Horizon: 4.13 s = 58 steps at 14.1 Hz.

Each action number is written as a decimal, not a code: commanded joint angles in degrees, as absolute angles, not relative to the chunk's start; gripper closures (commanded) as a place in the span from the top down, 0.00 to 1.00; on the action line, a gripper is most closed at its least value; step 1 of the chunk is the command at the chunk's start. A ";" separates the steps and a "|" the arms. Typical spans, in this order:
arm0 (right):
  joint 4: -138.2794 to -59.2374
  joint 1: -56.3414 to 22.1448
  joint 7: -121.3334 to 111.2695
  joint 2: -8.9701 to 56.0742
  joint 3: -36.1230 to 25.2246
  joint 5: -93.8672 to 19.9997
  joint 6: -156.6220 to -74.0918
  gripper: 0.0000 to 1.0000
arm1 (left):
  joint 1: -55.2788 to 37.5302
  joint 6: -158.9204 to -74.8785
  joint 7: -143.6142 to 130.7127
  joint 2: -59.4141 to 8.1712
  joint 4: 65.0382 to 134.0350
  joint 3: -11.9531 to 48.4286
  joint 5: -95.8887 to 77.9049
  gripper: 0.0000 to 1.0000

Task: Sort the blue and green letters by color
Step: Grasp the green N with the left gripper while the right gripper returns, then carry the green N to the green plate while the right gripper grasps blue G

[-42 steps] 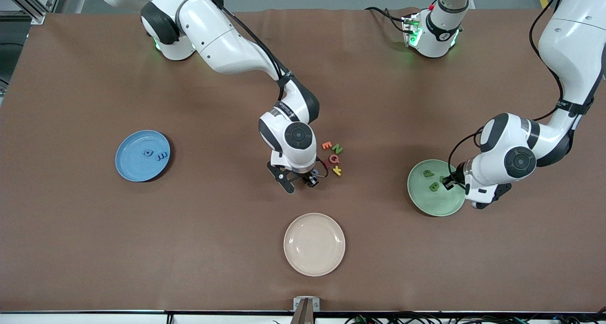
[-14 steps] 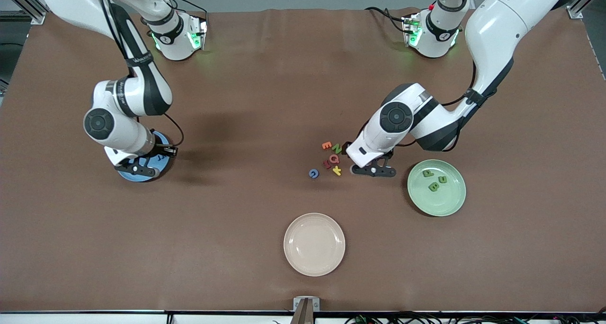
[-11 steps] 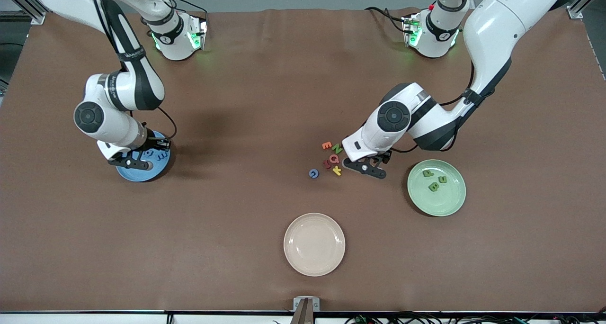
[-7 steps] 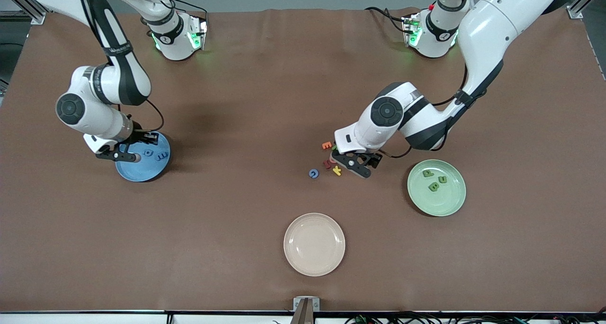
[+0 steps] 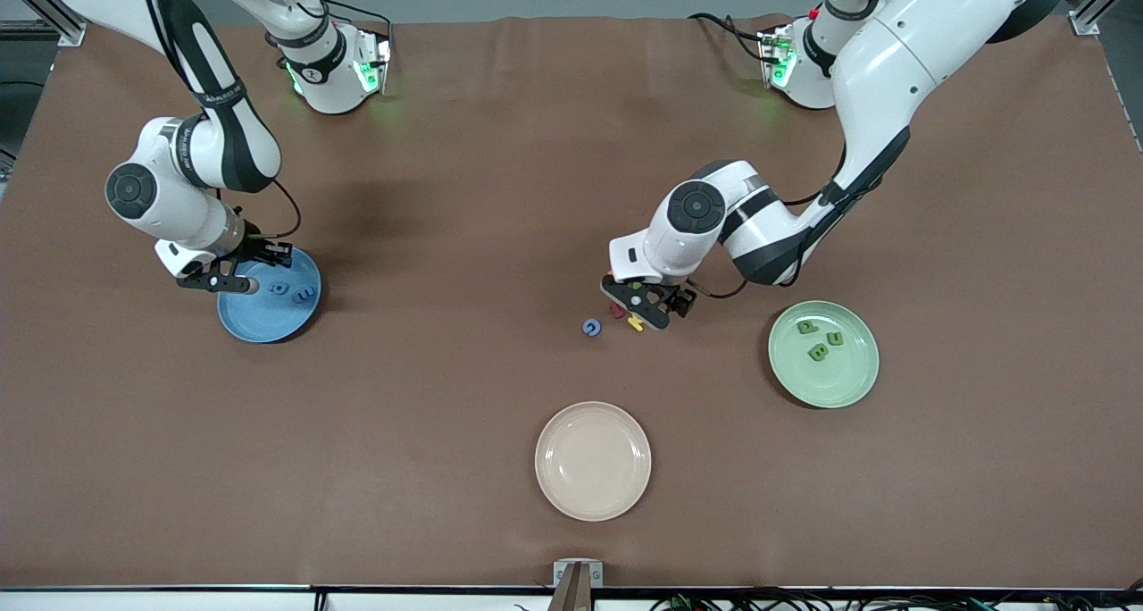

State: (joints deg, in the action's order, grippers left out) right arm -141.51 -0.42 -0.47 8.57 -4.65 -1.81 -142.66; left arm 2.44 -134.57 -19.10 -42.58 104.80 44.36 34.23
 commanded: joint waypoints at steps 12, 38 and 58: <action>-137.04 -12.53 22.27 7.82 -3.25 -1.84 -140.46 1.00 | 1.76 -135.53 -14.33 -44.65 107.66 43.77 35.95 0.71; -61.70 -45.53 101.51 60.55 -3.25 -2.02 -127.09 0.98 | 3.51 -134.82 -11.16 -43.77 108.28 43.24 35.95 0.24; -61.17 -47.11 104.41 61.61 -2.90 -2.37 -125.95 0.53 | 35.95 -124.98 3.69 -43.68 105.91 54.15 41.40 0.25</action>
